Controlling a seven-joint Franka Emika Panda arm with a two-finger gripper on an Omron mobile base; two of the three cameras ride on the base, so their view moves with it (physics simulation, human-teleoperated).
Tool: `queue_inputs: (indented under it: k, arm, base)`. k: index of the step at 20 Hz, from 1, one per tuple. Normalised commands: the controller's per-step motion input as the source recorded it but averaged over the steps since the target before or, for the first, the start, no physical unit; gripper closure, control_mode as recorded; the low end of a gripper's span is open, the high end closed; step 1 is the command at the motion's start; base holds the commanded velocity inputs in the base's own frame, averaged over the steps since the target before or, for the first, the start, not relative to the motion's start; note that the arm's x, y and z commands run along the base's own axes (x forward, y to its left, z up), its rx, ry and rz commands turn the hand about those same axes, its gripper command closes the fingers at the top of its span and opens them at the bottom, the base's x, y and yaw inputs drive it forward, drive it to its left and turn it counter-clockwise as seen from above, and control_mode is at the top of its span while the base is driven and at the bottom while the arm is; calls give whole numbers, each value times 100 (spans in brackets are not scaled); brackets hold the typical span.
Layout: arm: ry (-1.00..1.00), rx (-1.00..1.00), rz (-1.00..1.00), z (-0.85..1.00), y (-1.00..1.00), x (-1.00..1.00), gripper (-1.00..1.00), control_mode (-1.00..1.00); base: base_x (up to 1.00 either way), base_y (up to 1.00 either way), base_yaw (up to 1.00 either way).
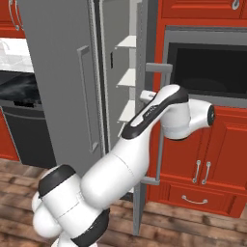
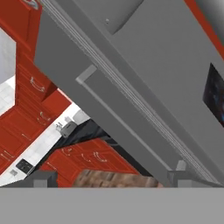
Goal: Take the bottled waters from the counter and place them in the freezer to freeze. Close the freezer door after placing the bottles.
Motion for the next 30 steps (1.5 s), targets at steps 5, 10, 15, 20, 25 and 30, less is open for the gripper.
queue_inputs:
  k: [5,10,15,20,25,30]
  arm:
    - [0,0,0,-4,-21,5,-100,-100]
    - [0,0,0,-3,-2,10,-100,-100]
    - [0,-3,0,-11,0,28,-100,-100]
    - [0,-4,0,-19,0,24,-100,-100]
    - [0,-5,0,-24,0,28,-100,-100]
    - [0,-6,0,-23,0,34,-100,-100]
  base:
    - [0,0,0]
    - [0,0,0]
    - [0,0,0]
    - [0,0,0]
    - [0,0,0]
    - [0,0,0]
